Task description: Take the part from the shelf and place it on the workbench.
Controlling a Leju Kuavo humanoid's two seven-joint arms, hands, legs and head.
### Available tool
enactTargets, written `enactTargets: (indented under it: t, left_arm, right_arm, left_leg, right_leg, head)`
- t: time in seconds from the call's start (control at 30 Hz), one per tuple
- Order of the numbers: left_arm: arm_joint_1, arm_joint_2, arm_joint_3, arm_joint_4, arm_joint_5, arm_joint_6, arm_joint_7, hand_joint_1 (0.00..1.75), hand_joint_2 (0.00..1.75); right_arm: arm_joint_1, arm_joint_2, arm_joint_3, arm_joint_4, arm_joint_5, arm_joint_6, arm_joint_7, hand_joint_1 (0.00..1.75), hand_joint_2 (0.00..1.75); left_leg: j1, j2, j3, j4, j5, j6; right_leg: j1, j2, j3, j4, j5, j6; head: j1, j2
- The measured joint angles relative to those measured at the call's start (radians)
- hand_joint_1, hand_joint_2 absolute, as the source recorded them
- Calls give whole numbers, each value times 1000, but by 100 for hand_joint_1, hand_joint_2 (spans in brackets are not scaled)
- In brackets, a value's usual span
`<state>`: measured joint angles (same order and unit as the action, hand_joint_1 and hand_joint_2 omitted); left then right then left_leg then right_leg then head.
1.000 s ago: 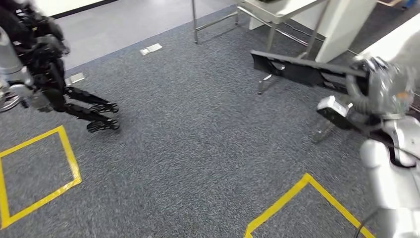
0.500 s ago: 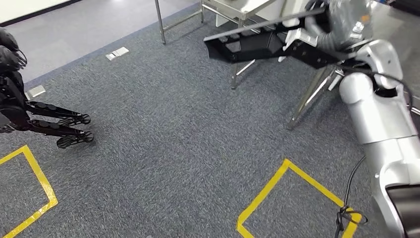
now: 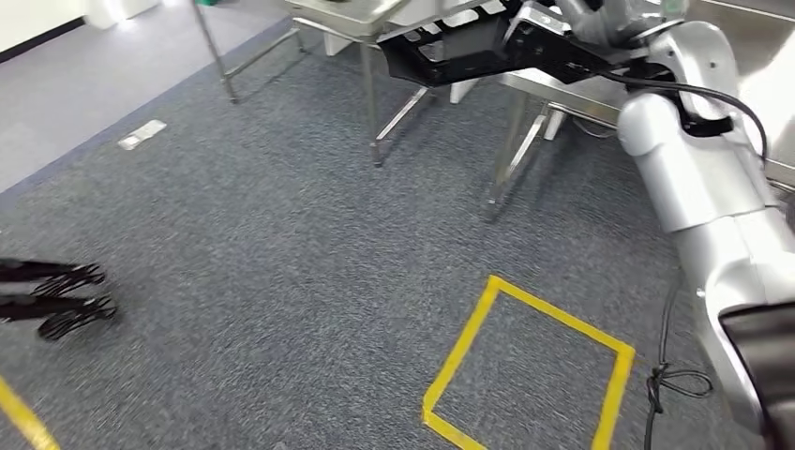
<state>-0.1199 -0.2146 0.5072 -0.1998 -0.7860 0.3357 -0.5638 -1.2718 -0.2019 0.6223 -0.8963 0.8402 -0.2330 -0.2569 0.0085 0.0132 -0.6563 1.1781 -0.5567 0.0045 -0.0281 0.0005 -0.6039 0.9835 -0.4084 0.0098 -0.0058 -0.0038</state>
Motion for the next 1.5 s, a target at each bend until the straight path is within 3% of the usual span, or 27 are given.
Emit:
enactTargets:
  t: [0.07,0.1,0.17,0.23,0.3,0.33,0.37,0.43,0.5,0.57,0.6,0.63,0.67,0.7,0.77,0.8,0.83,0.87,0.93,1.0,1.07,1.1,1.13,1.2,1.27,1.37,1.5]
  left_arm:
    - [3,2,2,0,0,0,0,0,175]
    - [3,4,3,0,1,1,0,0,175]
    - [3,7,5,0,5,4,0,0,175]
    - [3,10,10,0,11,5,-1,0,175]
    - [2,11,16,1,12,1,1,0,175]
    - [1,12,17,1,12,-5,5,0,175]
    - [0,12,17,1,10,-12,9,0,175]
    - [-2,12,17,1,3,-27,19,0,175]
    - [-2,12,17,1,-9,-37,31,0,175]
    - [-2,13,16,1,-19,-43,43,0,175]
    - [-3,13,15,1,-23,-46,48,0,175]
    - [-4,13,14,0,-25,-48,51,0,175]
    - [-6,13,13,0,-27,-50,55,0,175]
    - [-8,13,11,0,-29,-51,57,0,175]
    - [-11,14,10,0,-30,-52,63,0,175]
    - [-13,14,9,0,-30,-52,65,0,175]
    - [-15,15,8,-1,-30,-52,67,0,175]
    - [-17,15,7,-1,-30,-52,68,0,175]
    - [-20,16,5,-1,-29,-52,68,0,175]
    - [-18,17,5,-1,-26,-53,68,0,175]
    - [-15,18,5,-1,-22,-57,68,0,175]
    - [-14,19,5,-1,-21,-59,68,0,175]
    - [-14,19,5,-1,-20,-61,68,0,175]
    - [-15,21,5,-1,-18,-63,68,0,175]
    - [-16,23,5,-1,-16,-63,68,0,175]
    - [-18,23,5,-1,-13,-62,69,0,175]
    - [-18,23,6,-1,-12,-61,68,0,175]
  right_arm:
    - [0,7,9,12,5,-3,4,175,175]
    - [0,8,12,16,8,-6,8,175,175]
    - [-2,7,15,24,14,-19,24,175,175]
    - [-7,1,11,30,10,-31,38,175,175]
    - [-11,-18,0,34,-5,-38,42,175,175]
    - [-11,-32,-8,36,-12,-40,43,175,175]
    - [-11,-48,-18,37,-15,-42,42,175,175]
    - [-10,-80,-35,39,-20,-45,38,175,175]
    - [-1,-103,-47,40,-24,-56,30,175,175]
    - [22,-122,-55,40,-26,-69,25,175,175]
    - [33,-131,-60,40,-25,-72,26,175,175]
    - [42,-140,-65,40,-22,-73,28,175,175]
    - [46,-146,-70,39,-19,-72,31,175,175]
    - [47,-152,-75,38,-15,-69,34,175,175]
    - [46,-156,-81,36,-10,-61,39,175,175]
    - [45,-157,-83,35,-8,-57,41,175,175]
    - [45,-158,-86,35,-7,-54,41,175,175]
    - [45,-161,-88,35,-6,-52,42,175,175]
    - [45,-161,-92,35,-2,-53,43,175,175]
    - [47,-153,-93,36,8,-58,43,175,175]
    - [56,-140,-91,38,24,-72,44,175,175]
    - [63,-134,-91,40,33,-80,46,175,175]
    - [69,-128,-91,41,42,-88,48,175,175]
    - [76,-117,-92,42,63,-99,55,175,175]
    - [78,-109,-94,42,86,-111,62,175,175]
    - [78,-101,-99,44,111,-122,68,175,175]
    - [80,-94,-107,45,120,-124,70,175,175]
  left_leg:
    - [2,-16,-56,113,-37,-3]
    - [3,-17,-62,116,-24,-3]
    - [9,-34,-19,12,49,-3]
    - [19,-91,36,-108,98,-4]
    - [20,-120,54,-144,99,0]
    - [17,-110,55,-148,100,6]
    - [15,-98,56,-151,104,14]
    - [14,-72,59,-163,113,32]
    - [10,-40,60,-169,115,43]
    - [6,-5,60,-168,114,46]
    - [5,11,61,-168,114,47]
    - [5,26,61,-168,113,46]
    - [5,41,62,-168,112,45]
    - [2,55,63,-167,110,43]
    - [-6,81,67,-166,104,34]
    - [-10,94,71,-166,101,30]
    - [-13,108,74,-166,99,26]
    - [-12,116,76,-165,95,21]
    - [-6,77,64,-134,68,10]
    - [0,8,13,-22,4,1]
    - [2,-15,-49,107,-48,-3]
    - [2,-17,-64,130,-46,-3]
    - [2,-17,-60,115,-24,-2]
    - [3,-20,-6,-11,51,3]
    - [4,-29,43,-123,93,9]
    - [-2,-34,48,-152,97,15]
    - [-10,-44,44,-151,103,25]
  right_leg:
    - [2,32,-1,1,1,-3]
    - [2,49,-2,3,1,-2]
    - [0,81,-2,9,0,-1]
    - [1,108,-12,18,0,6]
    - [2,133,-28,19,6,22]
    - [2,145,-34,16,11,31]
    - [2,142,-40,16,12,38]
    - [7,88,-65,53,-6,42]
    - [11,27,-126,174,-57,38]
    - [11,14,-183,296,-97,40]
    - [11,12,-187,310,-98,45]
    - [11,7,-168,281,-85,52]
    - [11,-7,-130,213,-63,59]
    - [12,-37,-85,132,-40,61]
    - [21,-87,-22,24,-7,53]
    - [25,-95,-13,9,-1,45]
    - [28,-83,-14,11,3,39]
    - [21,-67,-16,10,6,32]
    - [8,-42,-17,9,10,17]
    - [3,-18,-20,8,14,1]
    - [4,13,-23,8,16,-7]
    - [5,29,-24,9,16,-8]
    - [5,42,-24,11,17,-8]
    - [5,63,-24,17,16,-7]
    - [12,77,-31,25,15,-4]
    - [23,85,-42,28,16,4]
    - [23,76,-43,24,19,12]
  head:
    - [-5,0]
    - [-7,0]
    - [-8,0]
    - [-7,0]
    - [-7,0]
    - [-7,0]
    - [-7,0]
    - [2,0]
    - [14,0]
    - [19,0]
    - [21,0]
    - [24,0]
    - [26,0]
    - [30,0]
    - [34,0]
    - [33,0]
    - [30,0]
    - [26,0]
    - [19,0]
    - [12,0]
    - [7,0]
    - [4,0]
    - [2,0]
    - [-3,0]
    - [-5,0]
    - [-1,0]
    - [1,0]
